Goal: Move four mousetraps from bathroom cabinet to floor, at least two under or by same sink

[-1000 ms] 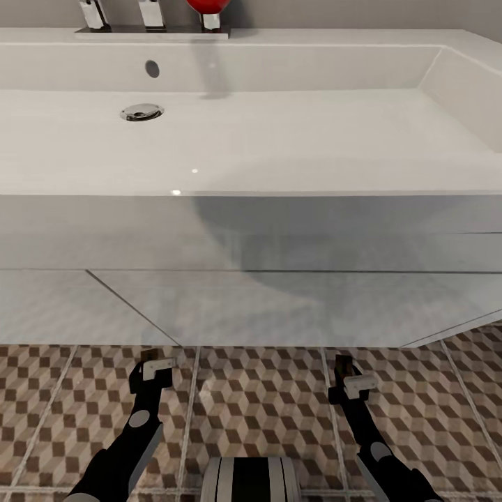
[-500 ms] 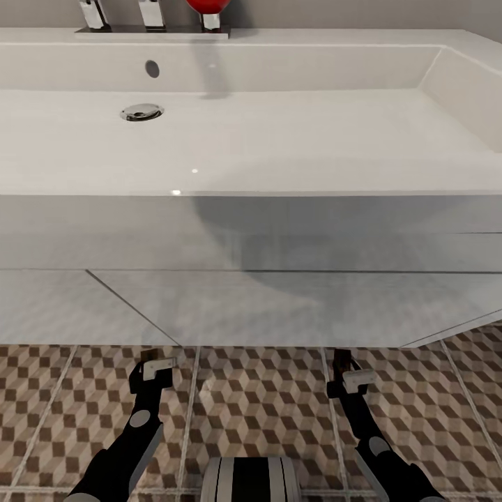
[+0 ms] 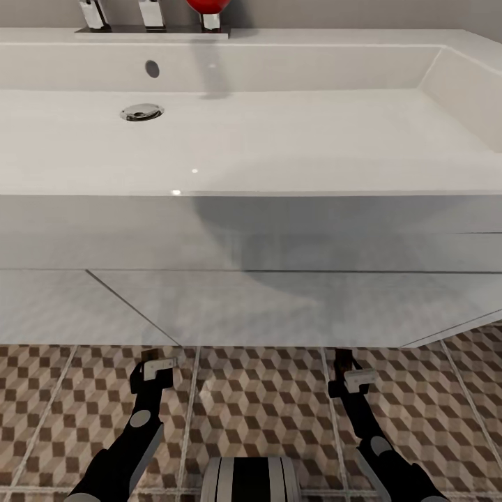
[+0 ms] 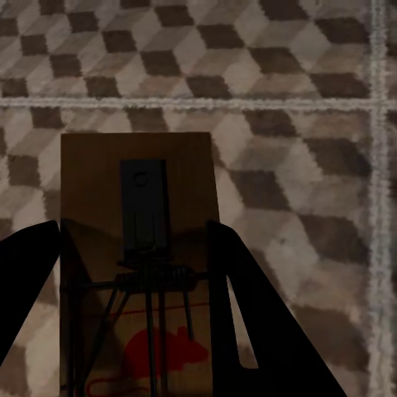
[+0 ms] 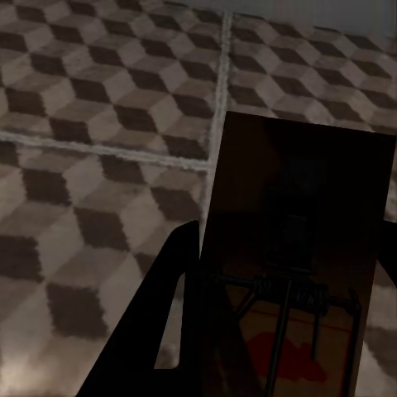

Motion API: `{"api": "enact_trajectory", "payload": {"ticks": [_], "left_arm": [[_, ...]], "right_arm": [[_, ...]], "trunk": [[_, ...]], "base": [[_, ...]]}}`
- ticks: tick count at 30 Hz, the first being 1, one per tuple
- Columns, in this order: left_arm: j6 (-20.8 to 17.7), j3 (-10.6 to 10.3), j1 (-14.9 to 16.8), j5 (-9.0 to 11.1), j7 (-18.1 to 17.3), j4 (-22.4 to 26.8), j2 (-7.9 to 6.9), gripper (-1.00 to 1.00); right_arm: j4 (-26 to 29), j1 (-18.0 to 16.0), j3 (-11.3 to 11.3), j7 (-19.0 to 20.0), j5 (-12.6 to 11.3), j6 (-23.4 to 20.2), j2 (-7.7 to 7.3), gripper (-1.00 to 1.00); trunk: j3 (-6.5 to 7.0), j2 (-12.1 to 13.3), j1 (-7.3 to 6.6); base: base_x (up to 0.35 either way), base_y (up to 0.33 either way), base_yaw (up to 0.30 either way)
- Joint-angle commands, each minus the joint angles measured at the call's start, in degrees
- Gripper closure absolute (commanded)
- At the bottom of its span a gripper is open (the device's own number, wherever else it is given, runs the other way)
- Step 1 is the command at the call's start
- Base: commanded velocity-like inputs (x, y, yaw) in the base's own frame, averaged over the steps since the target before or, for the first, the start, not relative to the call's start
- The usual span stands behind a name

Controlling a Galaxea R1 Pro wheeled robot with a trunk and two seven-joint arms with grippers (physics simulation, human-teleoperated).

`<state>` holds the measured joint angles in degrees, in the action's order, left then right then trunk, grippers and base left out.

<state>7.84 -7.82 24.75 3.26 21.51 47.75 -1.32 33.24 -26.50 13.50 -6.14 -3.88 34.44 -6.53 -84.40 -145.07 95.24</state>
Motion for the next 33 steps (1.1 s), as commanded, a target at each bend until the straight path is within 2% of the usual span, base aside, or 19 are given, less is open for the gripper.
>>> {"api": "enact_trajectory", "payload": {"ticks": [1, 14, 31, 33], "left_arm": [[0.2, -0.4, 0.0, 0.3, 0.5, 0.0, -0.08, 1.0], [0.3, -0.3, 0.0, 0.3, 0.7, 0.0, -0.08, 1.0], [0.3, -0.3, 0.0, 0.4, 0.7, 0.0, -0.01, 1.0], [0.3, -0.4, 0.0, 0.4, 0.7, 0.0, 0.0, 1.0]], "right_arm": [[0.0, -0.1, 0.5, -0.3, -0.5, 0.2, -0.11, 1.0], [0.0, 0.0, 0.5, -0.4, -0.5, 0.2, -0.15, 1.0], [0.0, 0.0, 0.5, -0.4, -0.5, 0.3, -0.12, 1.0], [0.0, 0.0, 0.5, -0.4, -0.5, 0.3, -0.12, 1.0]], "trunk": [[-0.25, 0.0, 0.02], [-3.13, -0.2, 0.35], [-3.13, -0.2, 0.35], [-3.58, -0.2, 0.4]], "base": [[0.0, 0.0, 0.0], [0.0, 0.0, 0.0], [0.0, 0.0, 0.0], [0.0, 0.0, 0.0]]}}
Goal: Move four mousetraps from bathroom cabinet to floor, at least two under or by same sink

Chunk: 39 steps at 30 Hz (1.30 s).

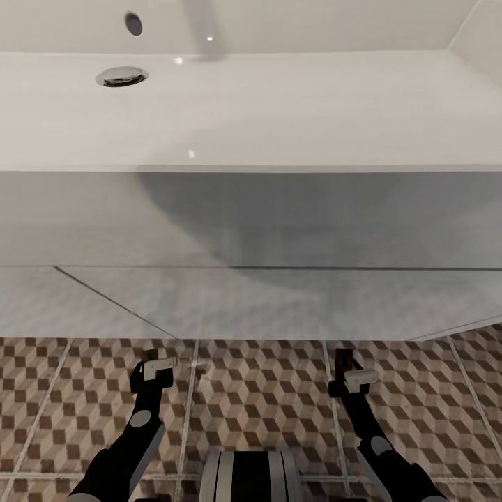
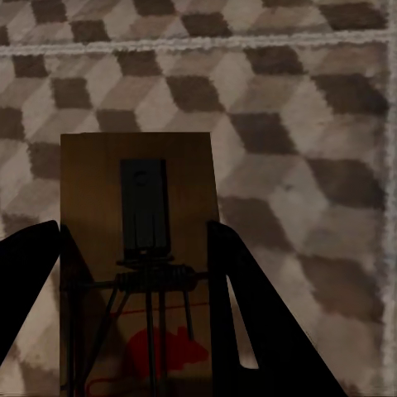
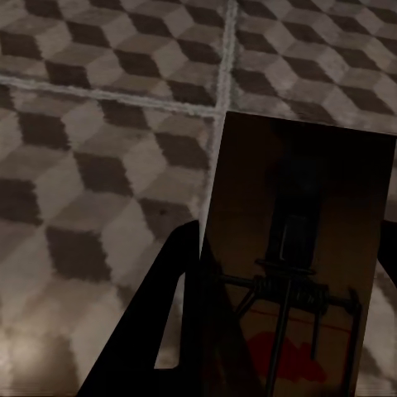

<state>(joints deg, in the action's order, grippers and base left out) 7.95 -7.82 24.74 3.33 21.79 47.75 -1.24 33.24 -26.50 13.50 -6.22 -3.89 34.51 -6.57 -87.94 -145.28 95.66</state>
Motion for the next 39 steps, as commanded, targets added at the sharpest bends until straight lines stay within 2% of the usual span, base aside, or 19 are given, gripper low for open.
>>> {"api": "enact_trajectory", "payload": {"ticks": [1, 8, 13, 23, 39], "left_arm": [[0.2, -0.4, 0.0, 0.3, 0.5, 0.0, -0.08, 1.0], [0.1, -0.4, 0.0, 0.4, 1.0, 0.2, -0.08, 1.0], [0.1, -0.4, 0.0, 0.5, 1.9, 0.7, -0.08, 1.0], [-0.1, -0.4, 0.0, 0.5, 2.7, 0.9, 0.24, 1.0], [-0.1, -0.4, 0.0, 0.5, 3.1, 0.9, 0.27, 1.0]], "right_arm": [[0.0, 0.0, 0.5, -0.3, -0.5, 0.2, -0.07, 1.0], [0.0, 0.0, 0.5, -0.3, -0.5, 0.2, -0.1, 1.0], [0.0, 0.0, 0.5, -0.3, -0.6, 0.2, -0.14, 1.0], [0.0, -0.9, 0.2, -0.3, -0.9, 0.2, -1.73, 1.0], [-0.1, -1.2, 0.0, -0.2, -0.9, 0.2, -1.87, 1.0]], "trunk": [[-0.26, 0.0, 0.01], [-1.81, -0.1, 0.19], [-1.81, -0.1, 0.19], [-1.81, -0.1, 0.19], [-1.81, -0.1, 0.19]], "base": [[0.0, 0.0, 0.0], [0.0, 0.0, 0.0], [0.0, 0.0, 0.0], [0.0, 0.0, 0.0], [0.0, 0.0, 0.0]]}}
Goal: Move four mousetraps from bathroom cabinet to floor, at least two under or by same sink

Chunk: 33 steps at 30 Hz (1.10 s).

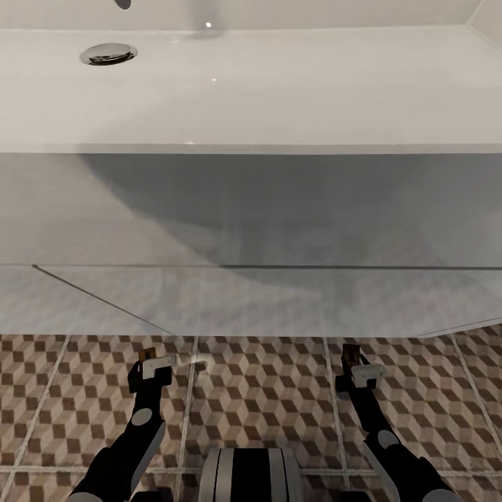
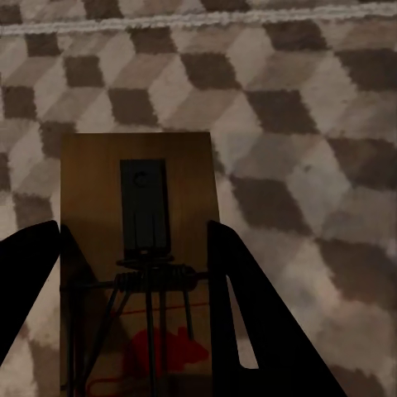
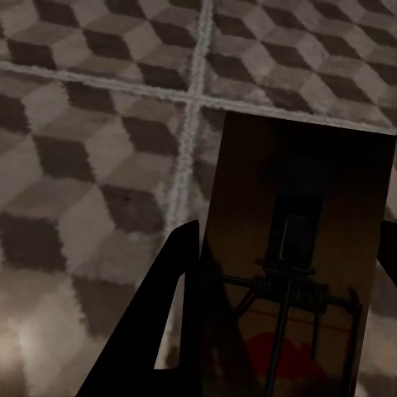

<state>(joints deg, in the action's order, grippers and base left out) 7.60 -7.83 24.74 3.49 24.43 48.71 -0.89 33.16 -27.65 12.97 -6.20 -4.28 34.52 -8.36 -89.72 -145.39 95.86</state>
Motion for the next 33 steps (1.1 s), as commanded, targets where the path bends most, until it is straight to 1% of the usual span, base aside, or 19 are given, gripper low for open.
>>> {"api": "enact_trajectory", "payload": {"ticks": [1, 8, 10, 16, 28, 33], "left_arm": [[0.2, -0.3, 0.0, 0.4, 0.4, 0.0, -0.08, 1.0], [0.3, -0.3, 0.0, 0.3, 0.6, 0.0, -0.15, 1.0], [0.4, -0.3, 0.0, 0.3, 1.3, 0.0, -0.16, 1.0], [0.7, -0.3, 0.0, 0.4, 2.3, 0.0, -0.09, 1.0], [0.4, -0.6, 0.0, 0.5, 1.7, 0.0, -0.12, 1.0], [0.0, -0.6, 0.1, 0.4, 1.7, 1.3, -0.28, 1.0]], "right_arm": [[0.0, 0.0, 0.5, -0.3, -0.6, 0.2, -0.08, 1.0], [0.0, 0.0, 0.5, -0.3, -0.5, 0.2, -0.08, 1.0], [0.0, 0.0, 0.5, -0.3, -0.5, 0.2, -0.07, 1.0], [0.0, 0.0, 0.5, -0.3, -0.5, 0.2, -0.08, 1.0], [0.0, -0.1, 0.5, -0.3, -0.4, 0.2, -0.08, 1.0], [0.0, -0.3, 0.5, -0.2, -0.3, 0.1, -0.07, 1.0]], "trunk": [[-0.25, 0.0, 0.02], [-1.8, -0.1, 0.2], [-2.24, -0.1, 0.25], [-2.24, -0.1, 0.25], [-2.24, -0.1, 0.25], [-2.24, -0.1, 0.25]], "base": [[0.0, 0.0, 0.0], [0.0, 0.0, 0.0], [0.0, 0.0, 0.0], [0.0, 0.0, 0.0], [0.0, 0.0, 0.0], [0.0, 0.0, 0.0]]}}
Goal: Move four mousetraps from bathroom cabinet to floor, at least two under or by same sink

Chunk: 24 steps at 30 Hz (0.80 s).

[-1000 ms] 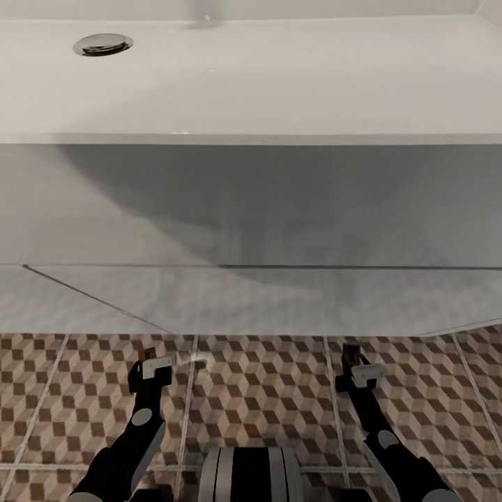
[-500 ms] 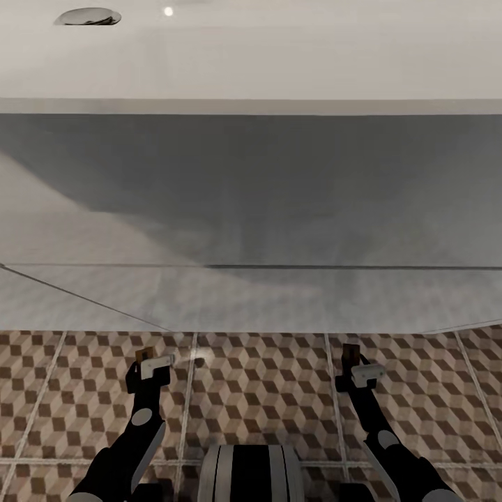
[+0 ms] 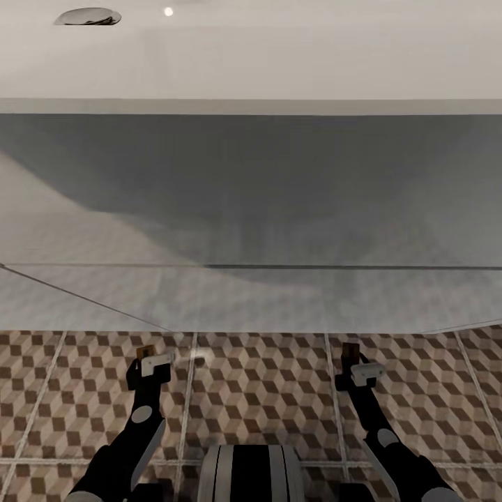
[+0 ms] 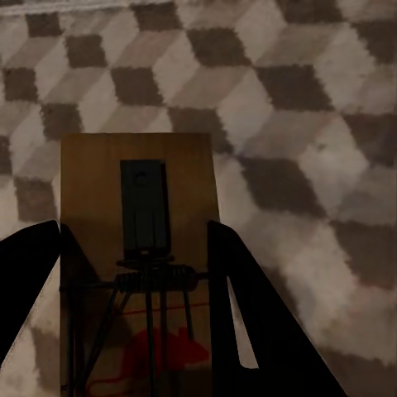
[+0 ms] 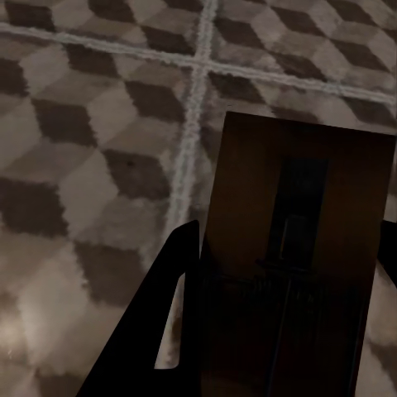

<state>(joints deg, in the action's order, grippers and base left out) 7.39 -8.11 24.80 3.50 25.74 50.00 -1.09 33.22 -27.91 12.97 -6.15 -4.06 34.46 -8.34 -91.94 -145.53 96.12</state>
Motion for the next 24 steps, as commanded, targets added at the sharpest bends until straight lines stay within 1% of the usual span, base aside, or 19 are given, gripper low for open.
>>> {"api": "enact_trajectory", "payload": {"ticks": [1, 7, 9, 17, 24], "left_arm": [[0.0, -0.3, 0.1, 0.4, 0.4, 0.3, -0.1, 1.0], [-3.1, -0.3, 0.9, 0.4, 0.4, 1.8, -0.15, 1.0], [-3.5, -0.3, 1.1, 0.4, 0.4, 2.2, -0.14, 1.0], [-3.9, -0.3, 1.6, 0.4, 0.2, 2.6, -0.12, 1.0], [-3.9, -0.2, 1.6, 0.5, 0.2, 2.5, -0.04, 1.0]], "right_arm": [[0.0, -0.4, 0.5, -0.3, -0.5, 0.2, -0.08, 1.0], [0.0, -1.5, 0.5, -0.3, -0.6, 0.2, -0.08, 1.0], [0.0, -1.6, 0.5, -0.3, -0.6, 0.1, -0.07, 1.0], [-0.1, -2.8, 0.5, -0.2, -0.7, 0.0, -0.02, 1.0], [-0.1, -2.9, 0.5, -0.3, -0.8, 0.0, 0.02, 1.0]], "trunk": [[-0.03, 0.0, -0.01], [-0.03, 0.0, -0.01], [-0.03, 0.0, -0.01], [-0.03, 0.0, -0.01], [-0.03, 0.0, -0.01]], "base": [[0.0, 0.0, 0.0], [0.0, 0.0, 0.0], [0.0, 0.0, 0.0], [0.0, 0.0, 0.0], [0.0, 0.0, 0.0]]}}
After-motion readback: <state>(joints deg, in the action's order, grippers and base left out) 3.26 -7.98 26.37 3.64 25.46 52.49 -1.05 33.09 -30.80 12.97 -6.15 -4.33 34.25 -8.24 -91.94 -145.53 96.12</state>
